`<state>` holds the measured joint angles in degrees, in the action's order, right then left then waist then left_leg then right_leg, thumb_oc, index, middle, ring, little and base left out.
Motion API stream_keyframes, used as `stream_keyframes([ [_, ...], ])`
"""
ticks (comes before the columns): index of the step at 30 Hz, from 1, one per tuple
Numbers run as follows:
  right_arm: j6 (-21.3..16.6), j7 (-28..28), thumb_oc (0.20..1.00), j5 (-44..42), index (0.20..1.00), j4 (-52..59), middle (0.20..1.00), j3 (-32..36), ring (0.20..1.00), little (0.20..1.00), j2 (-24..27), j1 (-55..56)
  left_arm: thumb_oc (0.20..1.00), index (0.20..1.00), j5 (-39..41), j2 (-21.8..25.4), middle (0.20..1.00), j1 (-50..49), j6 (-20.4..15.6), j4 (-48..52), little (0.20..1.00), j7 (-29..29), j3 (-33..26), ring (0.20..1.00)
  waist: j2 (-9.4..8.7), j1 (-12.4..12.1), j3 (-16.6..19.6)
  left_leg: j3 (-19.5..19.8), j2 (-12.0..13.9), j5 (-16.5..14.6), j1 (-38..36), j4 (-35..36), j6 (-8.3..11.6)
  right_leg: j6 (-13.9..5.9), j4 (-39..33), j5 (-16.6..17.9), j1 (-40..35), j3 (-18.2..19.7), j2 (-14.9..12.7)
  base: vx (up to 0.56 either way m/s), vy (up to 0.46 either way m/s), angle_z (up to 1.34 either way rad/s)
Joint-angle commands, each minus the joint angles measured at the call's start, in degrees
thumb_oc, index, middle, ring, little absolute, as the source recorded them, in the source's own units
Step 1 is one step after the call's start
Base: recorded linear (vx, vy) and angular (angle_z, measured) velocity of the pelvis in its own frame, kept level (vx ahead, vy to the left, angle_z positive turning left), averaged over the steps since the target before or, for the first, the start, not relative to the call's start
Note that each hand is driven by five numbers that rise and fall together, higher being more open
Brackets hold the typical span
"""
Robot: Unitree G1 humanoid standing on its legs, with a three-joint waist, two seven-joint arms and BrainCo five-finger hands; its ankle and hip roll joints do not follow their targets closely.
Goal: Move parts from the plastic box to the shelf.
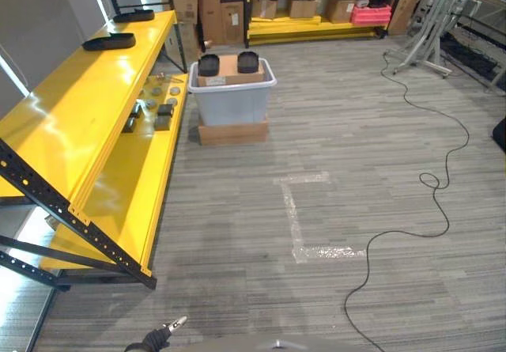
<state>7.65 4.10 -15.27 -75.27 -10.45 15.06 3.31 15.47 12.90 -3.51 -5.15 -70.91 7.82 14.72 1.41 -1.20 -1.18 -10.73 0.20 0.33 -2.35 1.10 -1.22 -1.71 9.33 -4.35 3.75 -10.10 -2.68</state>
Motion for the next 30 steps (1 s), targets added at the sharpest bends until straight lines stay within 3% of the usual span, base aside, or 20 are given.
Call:
stream_keyframes([
  [1, -0.41, -0.19, 1.000, 2.38, 1.000, -3.84, 1.000, -1.12, 1.000, 1.000, -0.60, -1.72, 1.000, 1.000, -0.66, 0.73, 1.000, 2.19, -1.94, -1.58, 1.000, 0.08, -1.51, 1.000, -1.64, 0.36, 0.37, -3.04, 0.56, 0.18, -0.03, 3.90, 2.73, -6.29, -14.33, 8.99, -5.92, -2.31, -3.11, 0.00, 0.000, 0.00],
  [16, -0.94, -0.35, 1.000, 2.45, 1.000, -4.98, 1.000, -1.10, 1.000, 1.000, -0.82, -1.83, 1.000, 1.000, -1.78, 0.31, 1.000, 2.49, -1.06, -3.08, 1.000, -5.41, -2.47, 1.000, -1.84, 0.23, 0.40, -2.96, 0.49, 0.12, -0.27, 3.90, 2.72, -6.28, -14.33, 8.97, -6.23, -2.50, -3.17, 0.00, 0.000, 0.00],
  [30, -0.35, -0.34, 1.000, 2.41, 1.000, -5.72, 1.000, -1.32, 1.000, 1.000, -1.32, -2.10, 1.000, 1.000, -2.19, -0.60, 1.000, 3.05, 3.69, -4.96, 1.000, -9.86, -2.85, 1.000, -2.00, 0.27, 0.53, -2.95, 0.25, -0.02, -0.83, 3.90, 2.62, -6.23, -14.33, 8.86, -6.86, -2.70, -3.23, 0.02, 0.002, 0.00],
])
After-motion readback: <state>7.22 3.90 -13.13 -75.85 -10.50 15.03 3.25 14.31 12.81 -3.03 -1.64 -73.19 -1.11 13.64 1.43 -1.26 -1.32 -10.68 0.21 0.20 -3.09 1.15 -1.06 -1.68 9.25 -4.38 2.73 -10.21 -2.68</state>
